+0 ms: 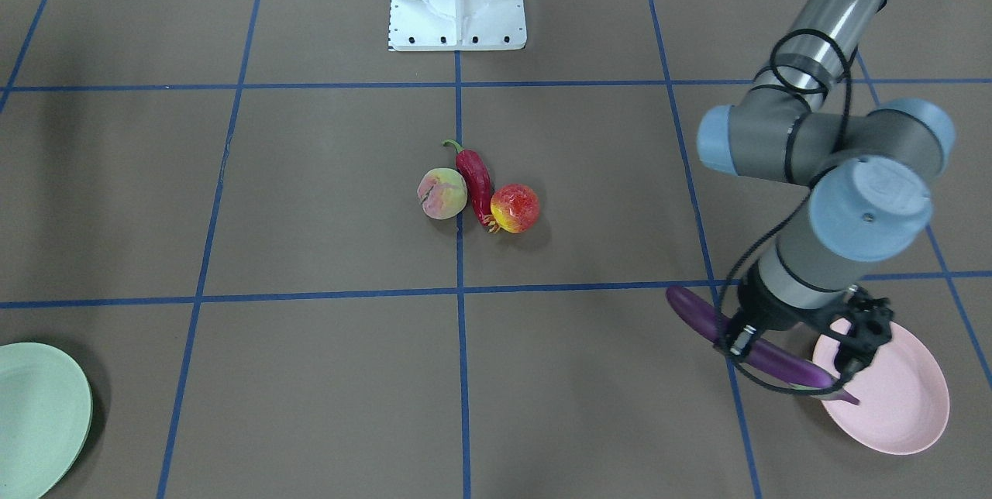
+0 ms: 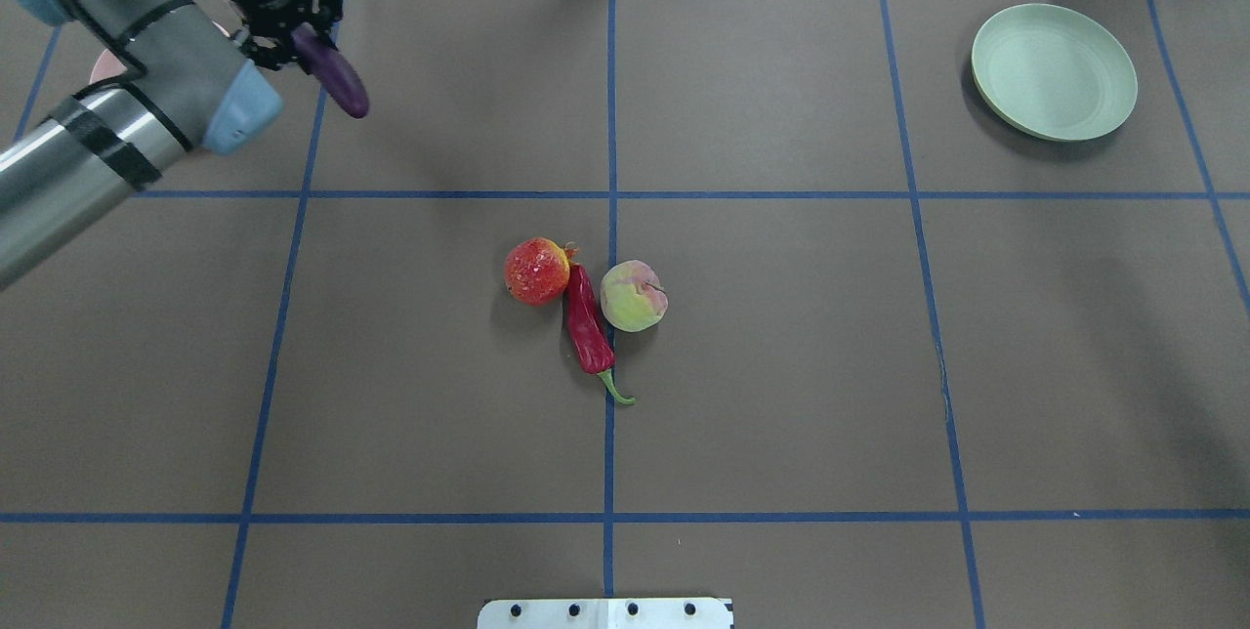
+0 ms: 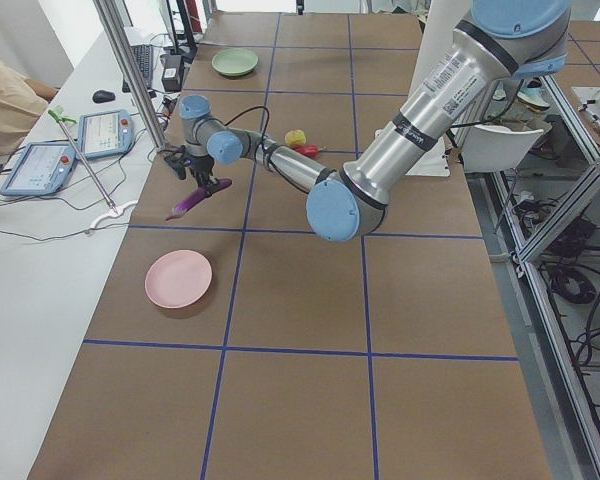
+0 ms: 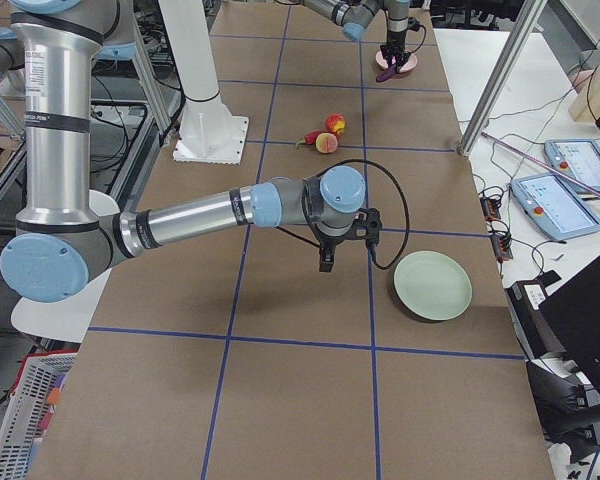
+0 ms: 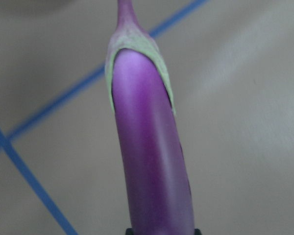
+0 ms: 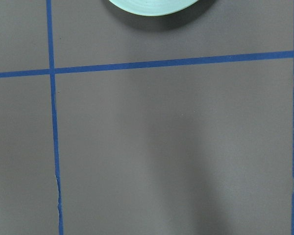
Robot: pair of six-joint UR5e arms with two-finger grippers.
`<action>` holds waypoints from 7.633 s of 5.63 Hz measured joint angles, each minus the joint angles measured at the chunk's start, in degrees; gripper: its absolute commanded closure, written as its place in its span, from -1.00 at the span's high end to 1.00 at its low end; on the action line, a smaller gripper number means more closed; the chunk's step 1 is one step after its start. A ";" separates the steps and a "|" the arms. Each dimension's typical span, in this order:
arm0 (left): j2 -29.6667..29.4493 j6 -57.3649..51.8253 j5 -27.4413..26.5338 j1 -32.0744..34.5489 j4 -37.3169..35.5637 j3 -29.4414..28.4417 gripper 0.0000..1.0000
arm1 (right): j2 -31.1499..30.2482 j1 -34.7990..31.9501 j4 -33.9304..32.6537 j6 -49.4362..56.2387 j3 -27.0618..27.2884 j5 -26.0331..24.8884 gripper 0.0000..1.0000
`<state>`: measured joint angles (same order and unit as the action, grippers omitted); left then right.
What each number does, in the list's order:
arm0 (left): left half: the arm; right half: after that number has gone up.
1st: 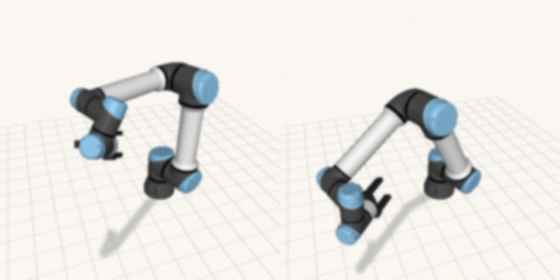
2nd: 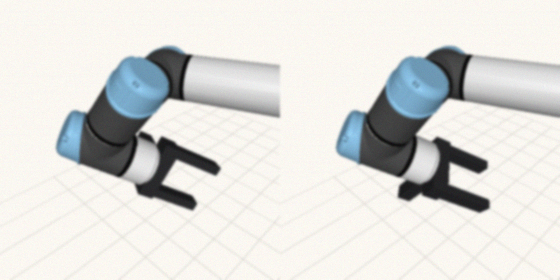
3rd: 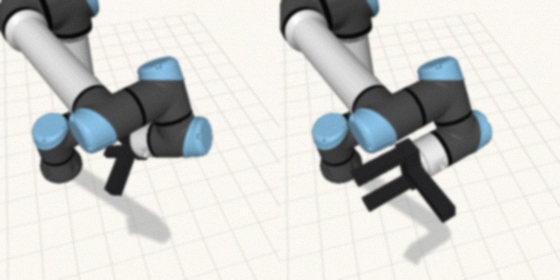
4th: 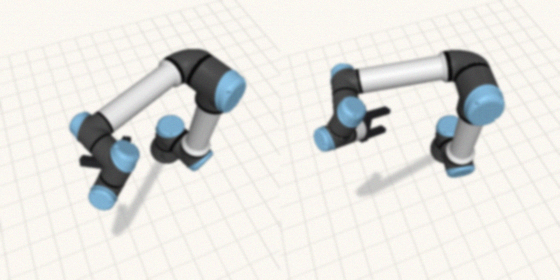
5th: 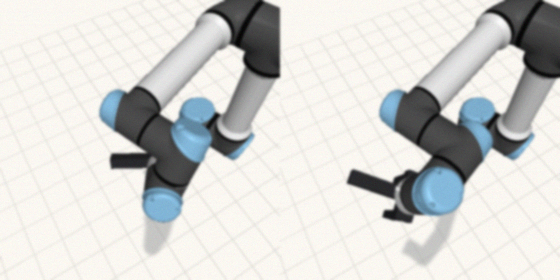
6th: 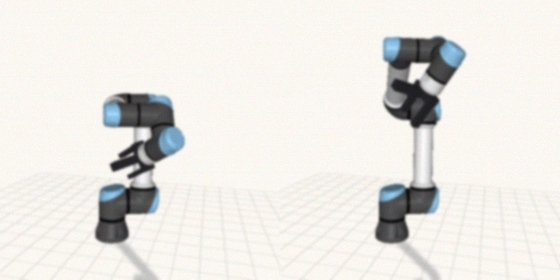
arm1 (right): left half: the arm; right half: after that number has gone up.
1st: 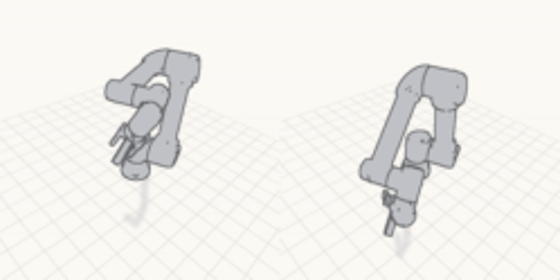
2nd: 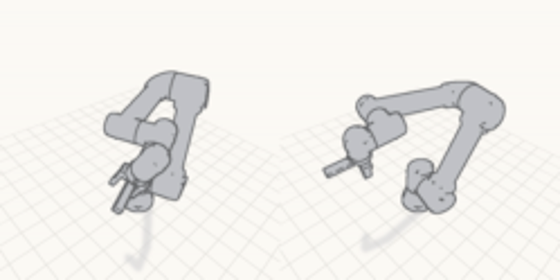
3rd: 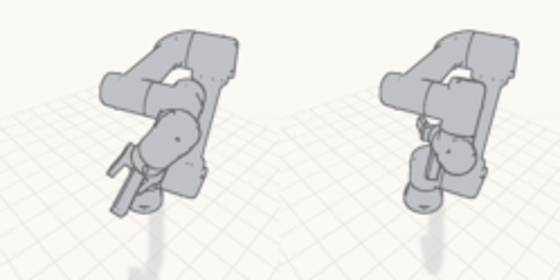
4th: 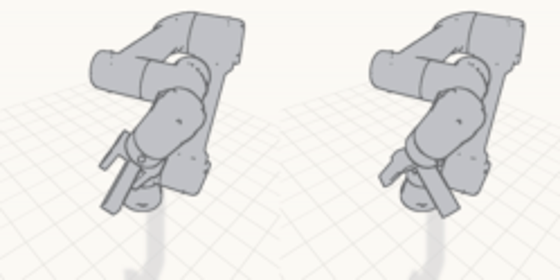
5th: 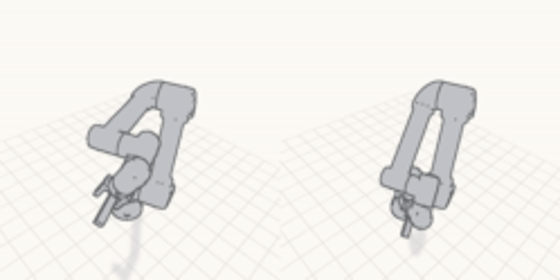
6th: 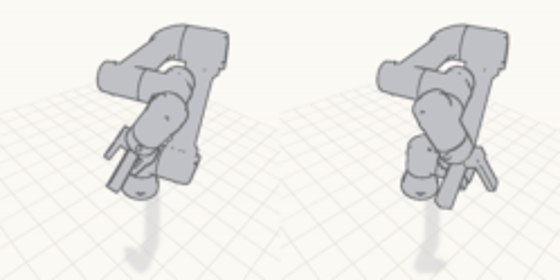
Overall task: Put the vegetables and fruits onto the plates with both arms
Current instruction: 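Carry the eggplant to the pink plate while the right arm moves in, then release the eggplant on the pink plate while the right gripper reaches for the peach, then grasp the pink-yellow peach with the right gripper and lift it, then carry the peach to the green plate while the left gripper reaches the chili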
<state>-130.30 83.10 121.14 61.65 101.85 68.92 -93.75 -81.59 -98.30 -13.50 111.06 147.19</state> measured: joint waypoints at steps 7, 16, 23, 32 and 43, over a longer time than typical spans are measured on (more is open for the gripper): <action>-0.42 -23.07 -1.32 6.99 15.18 -26.96 0.61 | 12.04 21.24 10.14 -31.53 2.38 -8.29 1.00; -0.18 -16.20 -0.99 5.93 15.43 -18.26 1.00 | 32.95 57.38 26.47 -108.39 -8.70 -52.69 0.99; 0.39 -13.86 -1.08 5.34 15.46 -16.38 1.00 | 38.06 59.04 27.99 -125.44 -16.82 -61.56 0.97; 2.69 8.38 2.60 -4.76 6.75 12.22 1.00 | 37.26 49.30 26.04 -115.62 -15.09 -51.25 -1.00; -11.41 23.21 -18.41 -35.32 -11.28 10.10 0.44 | 32.90 18.38 26.61 -70.08 -42.12 -47.62 -0.32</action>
<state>-141.70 106.31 102.73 26.33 90.57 79.02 -60.85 -63.21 -71.69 -83.58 68.93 99.57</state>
